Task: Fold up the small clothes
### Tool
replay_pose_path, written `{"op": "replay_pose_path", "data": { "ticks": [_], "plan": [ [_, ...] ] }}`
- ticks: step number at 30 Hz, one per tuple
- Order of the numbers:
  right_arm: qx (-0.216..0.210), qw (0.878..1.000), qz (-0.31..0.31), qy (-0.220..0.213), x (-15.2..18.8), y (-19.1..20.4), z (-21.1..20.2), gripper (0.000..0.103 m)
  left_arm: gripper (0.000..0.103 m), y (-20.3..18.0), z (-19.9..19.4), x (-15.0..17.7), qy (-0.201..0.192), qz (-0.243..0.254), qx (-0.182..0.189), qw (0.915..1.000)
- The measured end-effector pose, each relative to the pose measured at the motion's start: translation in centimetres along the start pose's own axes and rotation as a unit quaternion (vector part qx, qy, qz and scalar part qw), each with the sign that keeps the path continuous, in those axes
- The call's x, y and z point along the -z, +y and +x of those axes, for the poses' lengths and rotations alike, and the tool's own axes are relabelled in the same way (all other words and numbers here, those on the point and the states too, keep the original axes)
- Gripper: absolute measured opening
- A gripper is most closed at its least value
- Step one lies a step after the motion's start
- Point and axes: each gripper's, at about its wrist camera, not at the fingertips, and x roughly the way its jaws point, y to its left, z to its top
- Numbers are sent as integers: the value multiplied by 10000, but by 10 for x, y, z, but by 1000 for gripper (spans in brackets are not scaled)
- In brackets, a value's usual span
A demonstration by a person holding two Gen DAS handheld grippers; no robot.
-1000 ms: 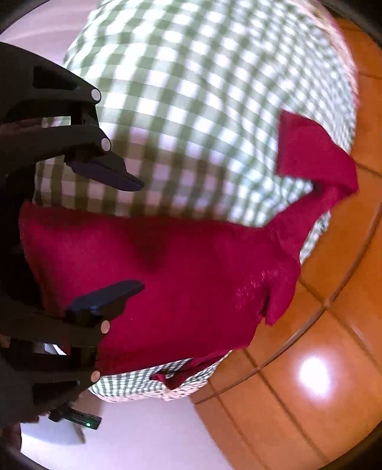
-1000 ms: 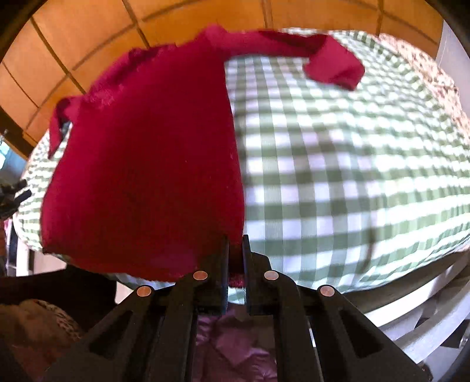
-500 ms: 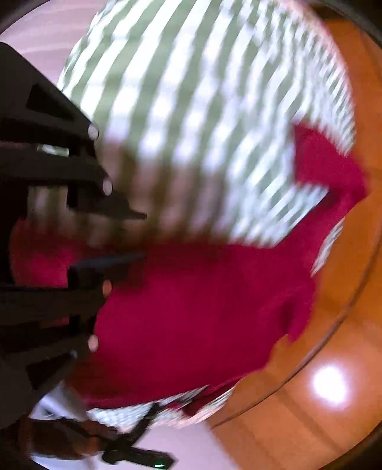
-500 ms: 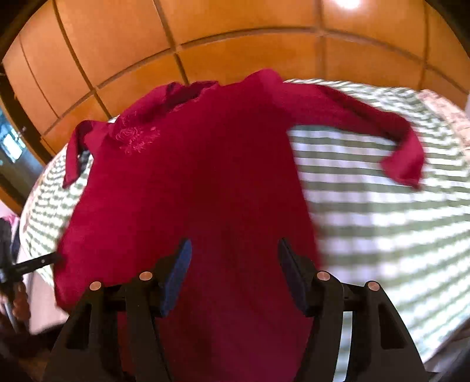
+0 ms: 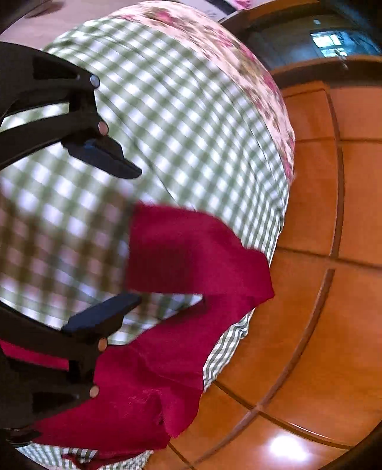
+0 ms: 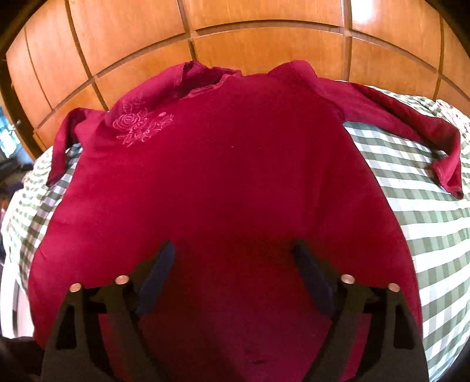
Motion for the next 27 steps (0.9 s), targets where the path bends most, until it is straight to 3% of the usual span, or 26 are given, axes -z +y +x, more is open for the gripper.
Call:
{"op": "replay_pose_path", "data": {
  "ticks": [6,7,8,9,10,15,20,23,27],
  "plan": [
    [114,9999,-28,-3,-3,4,5,93,82,-38,60,-20,352,276,-728,9963],
    [108,9999,-31,-9,-3,4,5,93,74,-37,67,-23,387,304,-826,9954],
    [108,9999,-35,-17,-3,4,6,93,36,-32,71,-26,440,304,-844,9950],
    [116,9999,-41,-21,-4,4,6,93,16,-27,70,-26,521,285,-766,9953],
    [123,9999,-42,-22,-5,5,7,93,14,-18,68,-29,628,221,-623,9958],
    [109,9999,-32,-35,-5,5,7,94,11,48,8,-43,300,-249,-57,9992],
    [125,9999,45,-53,-6,5,7,94,11,124,-49,-55,288,-1009,425,9936],
    [121,9998,131,-27,-9,4,6,94,11,159,-61,-53,531,-1343,585,9878],
    [152,9998,149,-4,-14,4,6,93,12,175,-36,-40,986,-1542,557,9815]
  ]
}}
